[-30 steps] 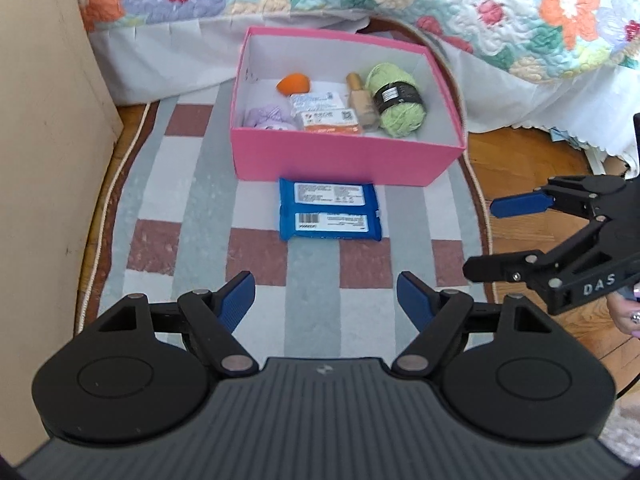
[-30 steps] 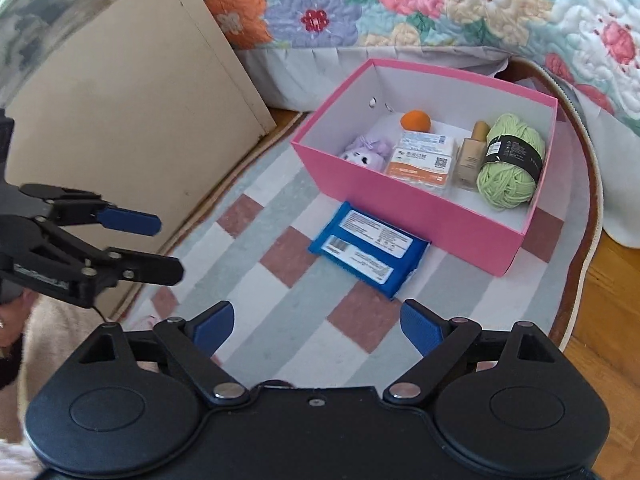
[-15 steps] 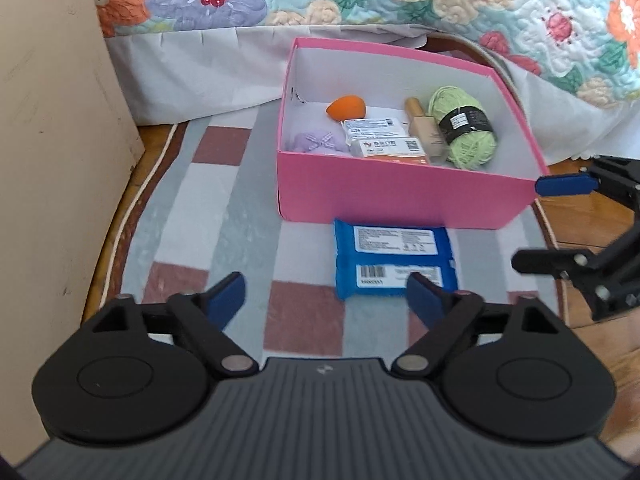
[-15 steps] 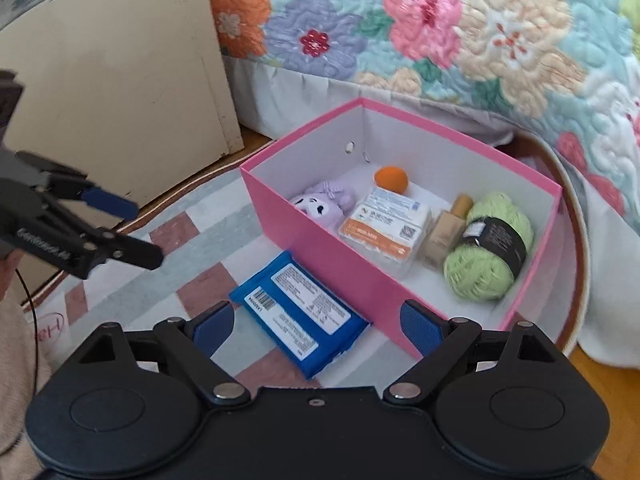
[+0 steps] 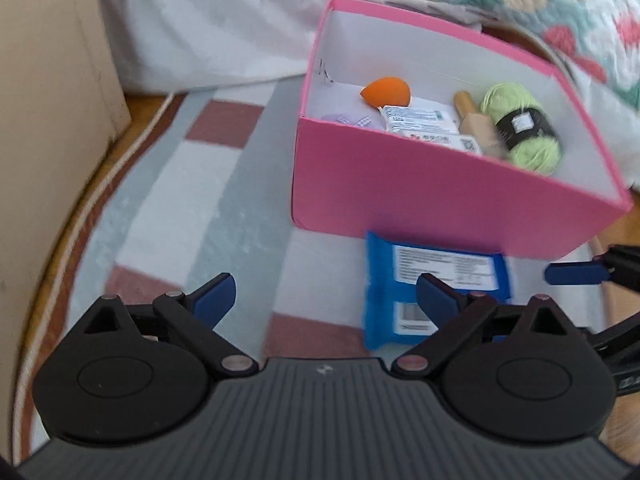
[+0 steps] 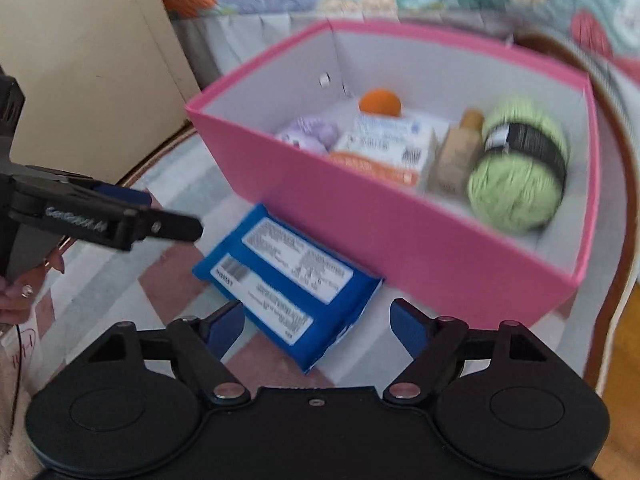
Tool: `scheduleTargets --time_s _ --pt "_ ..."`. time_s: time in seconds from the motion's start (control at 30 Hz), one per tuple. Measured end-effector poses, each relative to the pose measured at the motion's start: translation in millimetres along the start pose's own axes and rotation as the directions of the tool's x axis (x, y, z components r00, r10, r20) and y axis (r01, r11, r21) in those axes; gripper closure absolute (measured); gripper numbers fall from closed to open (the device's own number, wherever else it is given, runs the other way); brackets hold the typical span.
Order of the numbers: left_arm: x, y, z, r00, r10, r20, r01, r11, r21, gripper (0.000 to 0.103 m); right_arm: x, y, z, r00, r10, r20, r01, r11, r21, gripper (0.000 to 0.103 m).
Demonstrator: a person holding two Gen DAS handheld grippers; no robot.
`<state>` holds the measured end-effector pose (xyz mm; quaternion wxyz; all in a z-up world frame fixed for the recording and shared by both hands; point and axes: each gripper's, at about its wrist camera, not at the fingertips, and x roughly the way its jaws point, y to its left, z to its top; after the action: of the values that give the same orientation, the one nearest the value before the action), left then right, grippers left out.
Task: Organize objects
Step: 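Move the left gripper back to the blue wet-wipe pack, then close the left gripper on the blue wet-wipe pack and lift it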
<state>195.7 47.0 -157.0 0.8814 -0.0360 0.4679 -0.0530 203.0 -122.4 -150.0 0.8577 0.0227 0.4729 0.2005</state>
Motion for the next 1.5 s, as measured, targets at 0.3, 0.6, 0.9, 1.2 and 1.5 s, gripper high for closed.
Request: scheduleTargets --time_s 0.3,0.6,0.9,1.2,1.5 --pt "9.0 4.8 0.3 0.994 -0.102 0.047 0.102 0.995 -0.004 0.008 19.7 -10.4 -17.1 1.000 0.003 -0.025 0.001 0.986 0.169 0.028" --pt "35.6 9.3 -10.9 0.977 -0.215 0.015 0.215 0.973 -0.085 0.014 21.7 -12.8 -21.4 0.997 0.076 0.025 -0.080 0.945 0.316 0.029" --pt "33.6 -9.6 -17.3 0.954 -0.299 -0.021 0.297 0.952 -0.074 0.063 24.8 -6.1 -20.2 1.000 0.025 0.018 -0.029 0.960 0.279 0.060" --pt "26.4 -16.9 -23.2 0.951 -0.304 -0.060 0.296 0.948 -0.118 0.065 20.3 0.9 -22.5 1.000 -0.001 0.007 -0.001 0.973 0.233 0.062" --pt "-5.2 -26.0 -29.3 0.935 -0.339 -0.104 0.326 0.937 -0.129 0.065 -9.5 10.2 -25.8 0.999 0.044 -0.023 -0.039 0.981 0.189 0.048"
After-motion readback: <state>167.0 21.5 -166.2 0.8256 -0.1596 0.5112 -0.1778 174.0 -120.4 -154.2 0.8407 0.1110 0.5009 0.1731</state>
